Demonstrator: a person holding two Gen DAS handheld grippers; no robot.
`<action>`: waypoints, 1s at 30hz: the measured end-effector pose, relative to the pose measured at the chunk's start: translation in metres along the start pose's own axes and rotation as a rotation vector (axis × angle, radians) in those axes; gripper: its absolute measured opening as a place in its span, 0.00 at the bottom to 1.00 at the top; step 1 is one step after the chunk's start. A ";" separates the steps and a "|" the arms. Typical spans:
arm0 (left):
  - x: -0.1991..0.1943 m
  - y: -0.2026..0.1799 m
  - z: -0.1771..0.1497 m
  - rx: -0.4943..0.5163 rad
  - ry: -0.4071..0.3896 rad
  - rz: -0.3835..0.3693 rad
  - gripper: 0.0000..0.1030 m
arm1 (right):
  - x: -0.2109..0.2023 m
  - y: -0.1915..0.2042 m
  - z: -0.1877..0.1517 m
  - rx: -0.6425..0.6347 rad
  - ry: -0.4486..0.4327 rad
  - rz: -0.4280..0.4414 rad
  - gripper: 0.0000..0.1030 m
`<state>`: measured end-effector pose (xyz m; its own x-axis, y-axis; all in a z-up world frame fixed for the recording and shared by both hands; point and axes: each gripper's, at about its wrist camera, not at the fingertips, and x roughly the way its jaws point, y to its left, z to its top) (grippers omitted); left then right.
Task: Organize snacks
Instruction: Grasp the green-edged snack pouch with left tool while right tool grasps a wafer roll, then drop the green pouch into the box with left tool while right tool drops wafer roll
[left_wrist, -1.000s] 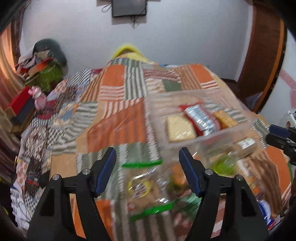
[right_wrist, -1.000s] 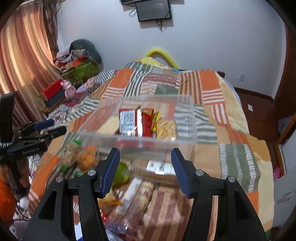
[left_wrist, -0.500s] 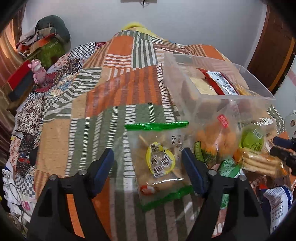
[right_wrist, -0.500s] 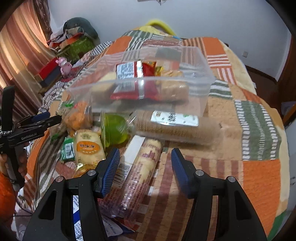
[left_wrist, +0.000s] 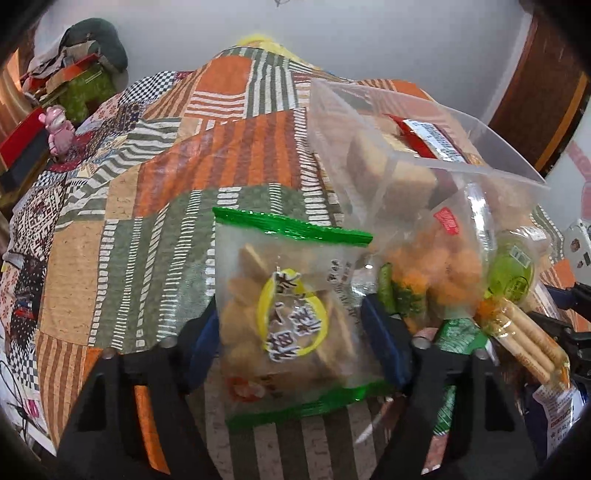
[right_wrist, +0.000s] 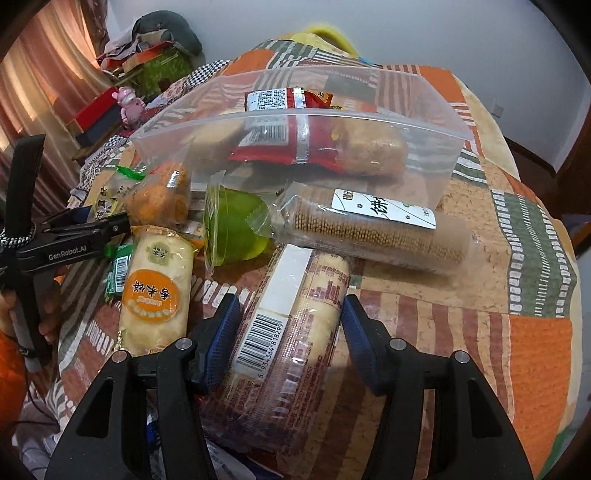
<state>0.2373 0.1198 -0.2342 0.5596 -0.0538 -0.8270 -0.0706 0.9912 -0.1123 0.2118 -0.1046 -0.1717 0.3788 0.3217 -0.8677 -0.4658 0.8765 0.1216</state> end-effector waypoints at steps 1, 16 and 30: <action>-0.002 -0.003 -0.001 0.014 -0.007 0.003 0.59 | -0.001 0.000 -0.001 0.000 -0.003 -0.003 0.48; -0.056 0.000 -0.002 -0.004 -0.088 0.019 0.50 | -0.030 -0.011 -0.006 0.040 -0.077 -0.001 0.41; -0.101 -0.037 0.043 0.042 -0.243 -0.034 0.50 | -0.080 -0.013 0.028 0.030 -0.271 -0.029 0.41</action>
<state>0.2183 0.0938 -0.1227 0.7435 -0.0618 -0.6658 -0.0167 0.9937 -0.1109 0.2105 -0.1317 -0.0907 0.5935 0.3768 -0.7112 -0.4293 0.8956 0.1162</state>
